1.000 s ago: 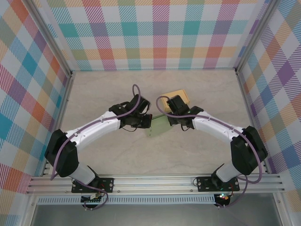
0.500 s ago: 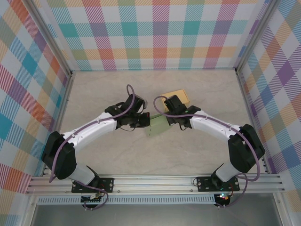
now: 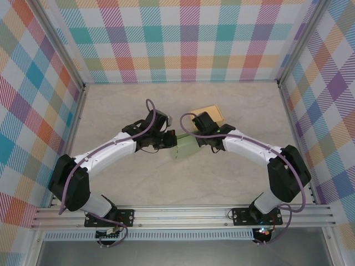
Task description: Fold the paper box
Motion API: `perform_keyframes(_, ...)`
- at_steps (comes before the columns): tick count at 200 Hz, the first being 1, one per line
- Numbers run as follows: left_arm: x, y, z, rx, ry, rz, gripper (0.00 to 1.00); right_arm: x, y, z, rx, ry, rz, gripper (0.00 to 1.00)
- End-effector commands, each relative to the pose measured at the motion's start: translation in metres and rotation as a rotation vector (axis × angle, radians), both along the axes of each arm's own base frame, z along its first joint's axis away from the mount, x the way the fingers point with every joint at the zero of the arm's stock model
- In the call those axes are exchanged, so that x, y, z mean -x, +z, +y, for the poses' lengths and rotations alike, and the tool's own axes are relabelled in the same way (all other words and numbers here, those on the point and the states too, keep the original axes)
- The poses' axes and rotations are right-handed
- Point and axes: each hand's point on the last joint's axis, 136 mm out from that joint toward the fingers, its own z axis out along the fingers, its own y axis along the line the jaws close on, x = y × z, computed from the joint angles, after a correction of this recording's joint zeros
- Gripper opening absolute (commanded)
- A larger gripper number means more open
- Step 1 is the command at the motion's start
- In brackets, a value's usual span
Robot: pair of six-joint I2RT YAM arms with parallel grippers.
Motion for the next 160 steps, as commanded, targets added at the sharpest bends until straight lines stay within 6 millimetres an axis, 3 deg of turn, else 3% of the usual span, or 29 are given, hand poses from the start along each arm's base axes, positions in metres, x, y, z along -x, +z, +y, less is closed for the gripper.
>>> perform_keyframes(1,-0.001,0.008,-0.011,0.077,-0.028,-0.018,0.0,0.04,-0.049,-0.003,0.089,0.073,0.212,0.08)
perform_keyframes(50,0.006,-0.019,0.004,-0.023,-0.023,0.004,0.02,0.039,-0.047,0.004,0.052,0.075,0.214,0.07)
perform_keyframes(73,0.005,-0.017,0.008,-0.051,-0.019,-0.024,0.15,0.039,-0.046,0.004,0.046,0.074,0.212,0.07)
perform_keyframes(117,0.001,-0.003,0.008,-0.036,-0.014,-0.072,0.33,0.039,-0.046,0.005,0.043,0.073,0.215,0.07)
perform_keyframes(160,0.004,0.009,0.021,-0.075,-0.001,-0.109,0.51,0.038,-0.047,0.005,0.047,0.073,0.219,0.07)
